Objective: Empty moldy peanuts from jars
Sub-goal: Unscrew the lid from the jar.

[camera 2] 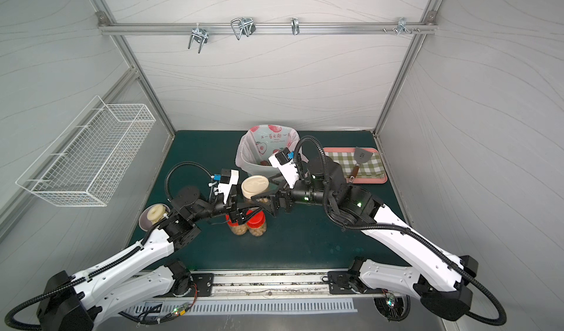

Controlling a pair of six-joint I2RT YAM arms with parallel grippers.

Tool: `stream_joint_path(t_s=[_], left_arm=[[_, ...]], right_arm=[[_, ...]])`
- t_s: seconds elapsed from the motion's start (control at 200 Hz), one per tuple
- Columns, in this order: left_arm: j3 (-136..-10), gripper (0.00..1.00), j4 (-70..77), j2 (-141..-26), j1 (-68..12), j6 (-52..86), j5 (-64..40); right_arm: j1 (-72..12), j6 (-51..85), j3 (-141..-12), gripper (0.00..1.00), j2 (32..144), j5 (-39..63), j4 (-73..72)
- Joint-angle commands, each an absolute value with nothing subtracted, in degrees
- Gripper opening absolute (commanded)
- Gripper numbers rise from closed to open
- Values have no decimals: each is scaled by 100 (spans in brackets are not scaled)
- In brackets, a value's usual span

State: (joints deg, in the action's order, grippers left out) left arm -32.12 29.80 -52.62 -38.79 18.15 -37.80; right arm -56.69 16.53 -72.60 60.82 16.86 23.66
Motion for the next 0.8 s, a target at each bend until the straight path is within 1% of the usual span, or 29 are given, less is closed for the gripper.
stream_joint_path(t_s=[0.0,0.795], left_arm=[[-3647,0,3450,-5256,-3920,1705,-3923],[-3734,0,3453,-5344,-3990,1729,-4052]], right_arm=[[-5839,1700,-7390,98,6229,2011,2128],[-6025,1626,-7549,97,6586,2057,2132]])
